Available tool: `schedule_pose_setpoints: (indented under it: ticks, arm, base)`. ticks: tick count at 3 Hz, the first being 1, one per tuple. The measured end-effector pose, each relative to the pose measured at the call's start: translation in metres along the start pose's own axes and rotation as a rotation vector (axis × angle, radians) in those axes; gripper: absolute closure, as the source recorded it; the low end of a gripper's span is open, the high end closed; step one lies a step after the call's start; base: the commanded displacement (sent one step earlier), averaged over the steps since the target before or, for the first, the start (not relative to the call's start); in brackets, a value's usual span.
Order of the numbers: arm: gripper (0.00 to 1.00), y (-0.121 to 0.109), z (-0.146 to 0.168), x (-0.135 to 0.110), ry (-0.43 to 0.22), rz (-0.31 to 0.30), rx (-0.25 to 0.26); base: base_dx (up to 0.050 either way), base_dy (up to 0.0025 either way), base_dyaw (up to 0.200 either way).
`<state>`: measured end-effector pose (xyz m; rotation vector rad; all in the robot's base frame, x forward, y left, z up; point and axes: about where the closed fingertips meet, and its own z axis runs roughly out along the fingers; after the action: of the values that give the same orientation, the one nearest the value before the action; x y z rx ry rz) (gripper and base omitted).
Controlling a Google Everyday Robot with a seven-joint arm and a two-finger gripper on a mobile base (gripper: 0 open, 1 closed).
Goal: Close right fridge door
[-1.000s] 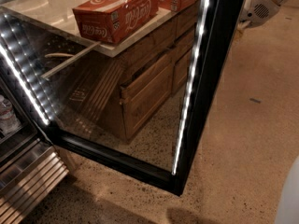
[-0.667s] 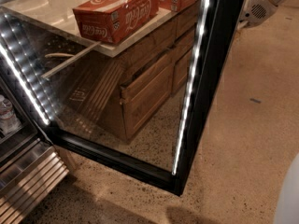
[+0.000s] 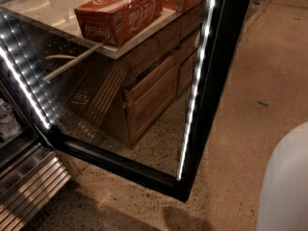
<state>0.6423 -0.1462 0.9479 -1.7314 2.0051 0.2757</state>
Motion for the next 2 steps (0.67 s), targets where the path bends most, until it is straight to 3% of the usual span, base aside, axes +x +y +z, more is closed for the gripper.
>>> schedule_pose_setpoints:
  ticks: [1,2]
  arm:
    - [1.00,0.0000,0.0000,0.0000,0.000,0.000,0.000]
    - [1.00,0.0000,0.0000,0.0000,0.000,0.000,0.000]
  base:
    - [-0.021,-0.00201,0.183]
    - [0.000,-0.00005,0.193]
